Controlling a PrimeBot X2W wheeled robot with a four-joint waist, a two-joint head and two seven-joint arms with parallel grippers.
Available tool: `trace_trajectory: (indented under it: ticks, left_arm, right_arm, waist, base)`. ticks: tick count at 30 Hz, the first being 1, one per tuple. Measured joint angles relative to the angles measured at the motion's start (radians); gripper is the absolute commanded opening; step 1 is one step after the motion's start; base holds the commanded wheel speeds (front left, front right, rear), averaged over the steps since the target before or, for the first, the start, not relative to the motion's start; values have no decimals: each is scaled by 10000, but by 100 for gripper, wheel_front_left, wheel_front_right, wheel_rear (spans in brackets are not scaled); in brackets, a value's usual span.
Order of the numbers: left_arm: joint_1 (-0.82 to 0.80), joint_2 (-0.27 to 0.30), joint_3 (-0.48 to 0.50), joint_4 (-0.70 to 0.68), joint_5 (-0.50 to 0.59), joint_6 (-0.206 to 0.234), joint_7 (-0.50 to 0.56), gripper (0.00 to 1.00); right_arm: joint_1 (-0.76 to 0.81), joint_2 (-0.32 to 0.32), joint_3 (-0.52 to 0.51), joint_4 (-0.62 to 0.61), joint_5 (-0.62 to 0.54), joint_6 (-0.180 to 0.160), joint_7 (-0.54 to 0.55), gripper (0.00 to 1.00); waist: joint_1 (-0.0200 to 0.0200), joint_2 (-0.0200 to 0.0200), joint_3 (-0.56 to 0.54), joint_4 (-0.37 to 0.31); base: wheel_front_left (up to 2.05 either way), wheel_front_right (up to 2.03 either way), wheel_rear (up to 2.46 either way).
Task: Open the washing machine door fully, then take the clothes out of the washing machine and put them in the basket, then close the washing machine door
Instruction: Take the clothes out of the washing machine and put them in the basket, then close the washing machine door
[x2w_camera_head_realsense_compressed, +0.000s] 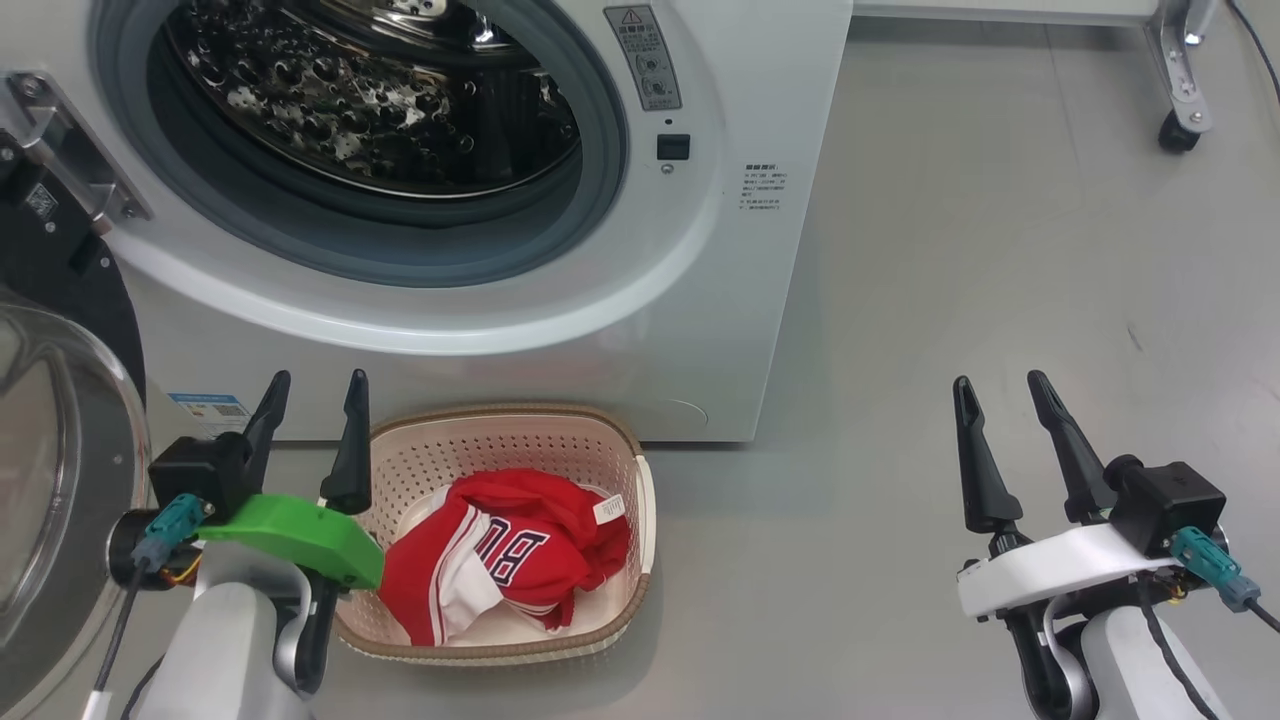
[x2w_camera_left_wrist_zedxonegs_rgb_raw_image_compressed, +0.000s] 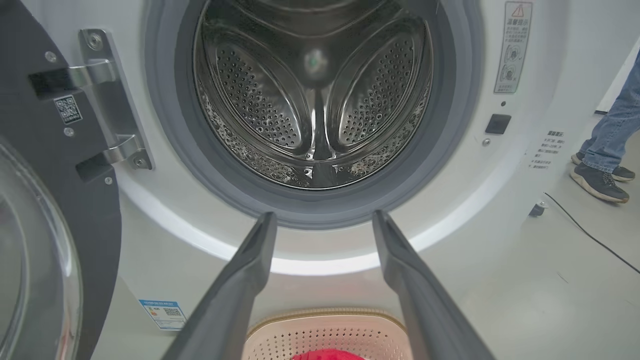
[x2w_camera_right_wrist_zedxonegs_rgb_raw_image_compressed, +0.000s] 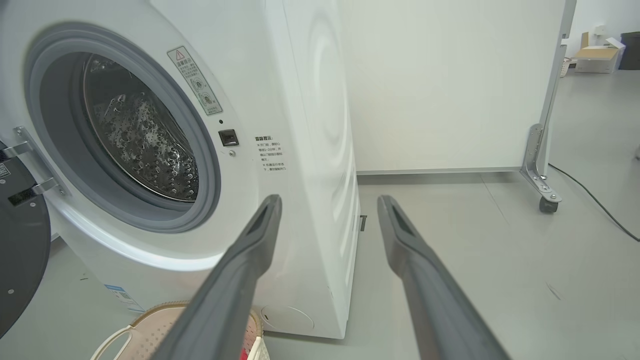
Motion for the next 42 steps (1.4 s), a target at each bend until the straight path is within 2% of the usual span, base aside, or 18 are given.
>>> trace_trajectory:
  ticks: [18,42]
  left_arm:
    - [1812,0,163,-2071,65,0,-2,100]
    - [2637,0,174,-3292,165,0,-2,100]
  right_arm:
    - [409,44,-196,-251,21,0,0,100]
    - [559,134,-249,-366,13,0,0,100]
  waist:
    - [0,0,-594,162]
    - [0,0,-613,44]
  base:
    - [0,0,0]
    - [0,0,0]
